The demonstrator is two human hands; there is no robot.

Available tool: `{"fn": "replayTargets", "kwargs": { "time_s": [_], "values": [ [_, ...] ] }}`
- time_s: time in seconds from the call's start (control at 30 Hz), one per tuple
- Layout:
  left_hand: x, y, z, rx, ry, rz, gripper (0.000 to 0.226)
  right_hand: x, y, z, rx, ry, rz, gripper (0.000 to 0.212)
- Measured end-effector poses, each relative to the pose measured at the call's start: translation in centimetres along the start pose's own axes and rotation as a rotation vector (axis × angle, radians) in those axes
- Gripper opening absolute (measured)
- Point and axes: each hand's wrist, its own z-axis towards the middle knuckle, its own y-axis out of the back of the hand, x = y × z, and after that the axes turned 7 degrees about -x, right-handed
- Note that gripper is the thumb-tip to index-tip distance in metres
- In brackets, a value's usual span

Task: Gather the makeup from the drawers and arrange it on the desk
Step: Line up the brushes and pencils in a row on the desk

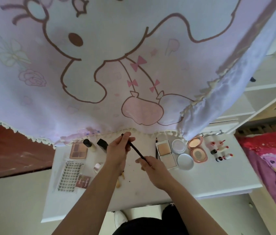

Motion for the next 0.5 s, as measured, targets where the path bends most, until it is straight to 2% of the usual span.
{"fn": "replayTargets", "kwargs": {
  "time_s": [0.07,0.13,0.2,0.37,0.5],
  "values": [
    [-0.2,-0.1,-0.1,-0.036,0.031,-0.040,0.018,0.6,0.6,-0.3,-0.032,0.068,-0.151,0.025],
    [-0.2,-0.1,0.0,-0.072,0.060,-0.074,0.019,1.1,1.1,-0.5,-0.100,0.189,-0.404,0.030],
    [-0.1,0.0,0.1,-0.098,0.090,-0.114,0.019,1.6,1.7,-0.6,-0.160,0.238,-0.500,0.033],
    [0.1,-0.1,-0.1,-0.141,0.139,-0.180,0.013,2.3,2.4,-1.4,-0.081,0.261,-0.430,0.031],
    [-2.4,2.1,1.9,-0.231,0.121,-0.410,0.011,1.2,4.4,-2.5,-0.101,0.060,-0.226,0.034]
  ]
}}
